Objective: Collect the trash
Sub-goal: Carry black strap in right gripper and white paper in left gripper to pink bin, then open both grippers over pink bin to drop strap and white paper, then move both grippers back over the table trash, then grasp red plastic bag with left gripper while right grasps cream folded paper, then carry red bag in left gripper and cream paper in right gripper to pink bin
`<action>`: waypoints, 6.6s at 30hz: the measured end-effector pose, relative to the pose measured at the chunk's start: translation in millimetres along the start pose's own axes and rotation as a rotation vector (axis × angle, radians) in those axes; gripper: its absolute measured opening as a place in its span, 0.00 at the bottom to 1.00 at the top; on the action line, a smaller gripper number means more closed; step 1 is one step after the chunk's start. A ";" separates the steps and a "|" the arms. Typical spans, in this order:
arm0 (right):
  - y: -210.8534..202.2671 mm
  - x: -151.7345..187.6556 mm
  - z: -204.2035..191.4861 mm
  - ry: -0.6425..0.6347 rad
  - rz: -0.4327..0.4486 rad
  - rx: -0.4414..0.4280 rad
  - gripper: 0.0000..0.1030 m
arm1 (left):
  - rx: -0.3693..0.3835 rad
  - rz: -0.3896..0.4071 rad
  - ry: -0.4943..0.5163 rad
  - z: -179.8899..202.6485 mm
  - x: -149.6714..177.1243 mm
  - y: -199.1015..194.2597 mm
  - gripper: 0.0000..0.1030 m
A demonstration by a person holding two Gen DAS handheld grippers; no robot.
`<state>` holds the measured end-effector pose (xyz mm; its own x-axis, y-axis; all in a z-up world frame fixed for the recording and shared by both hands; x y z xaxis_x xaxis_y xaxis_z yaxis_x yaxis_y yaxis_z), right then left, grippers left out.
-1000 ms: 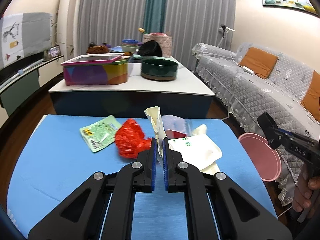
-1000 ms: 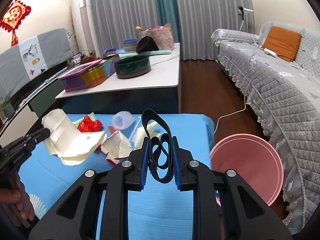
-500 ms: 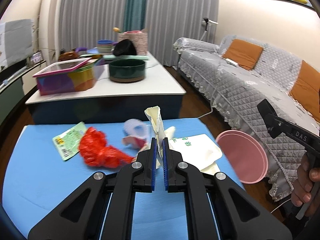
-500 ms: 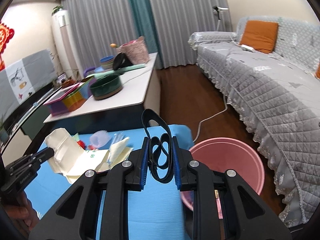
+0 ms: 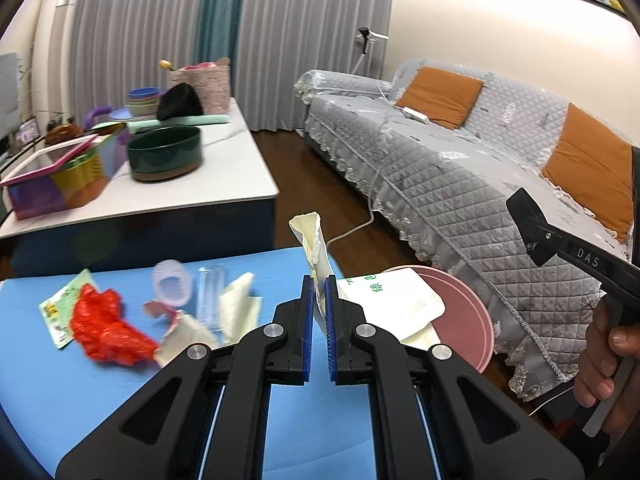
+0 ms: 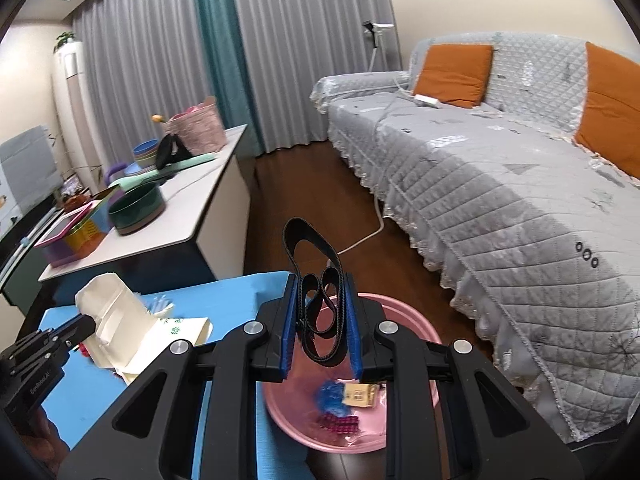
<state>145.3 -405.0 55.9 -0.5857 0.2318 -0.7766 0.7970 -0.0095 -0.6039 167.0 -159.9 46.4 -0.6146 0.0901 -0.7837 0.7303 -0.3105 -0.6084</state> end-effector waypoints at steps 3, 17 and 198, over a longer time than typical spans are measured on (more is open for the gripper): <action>4.5 -1.2 10.7 0.013 -0.003 0.018 0.21 | 0.015 -0.008 0.009 10.4 -2.0 11.6 0.05; 35.9 6.6 28.8 0.027 -0.057 0.043 0.21 | 0.089 -0.073 0.055 55.2 3.9 68.8 0.05; 30.9 61.4 -161.7 -0.252 -0.070 -0.163 0.07 | -0.203 0.058 -0.131 -164.7 32.9 -51.4 0.32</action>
<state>157.9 -233.8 18.6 -0.6422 -0.0221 -0.7662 0.7544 0.1587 -0.6369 158.3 14.9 31.4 -0.5938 -0.0499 -0.8031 0.8022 -0.1142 -0.5860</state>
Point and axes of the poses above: each gripper's, at about its wrist camera, not at the fingertips, and y roughly the way its jaws point, z to its right, x to its underside, the point moved 6 cm from there along y, roughly the way its jaws point, and after that the axes turned 4 degrees about -z, right-handed, at the moved point
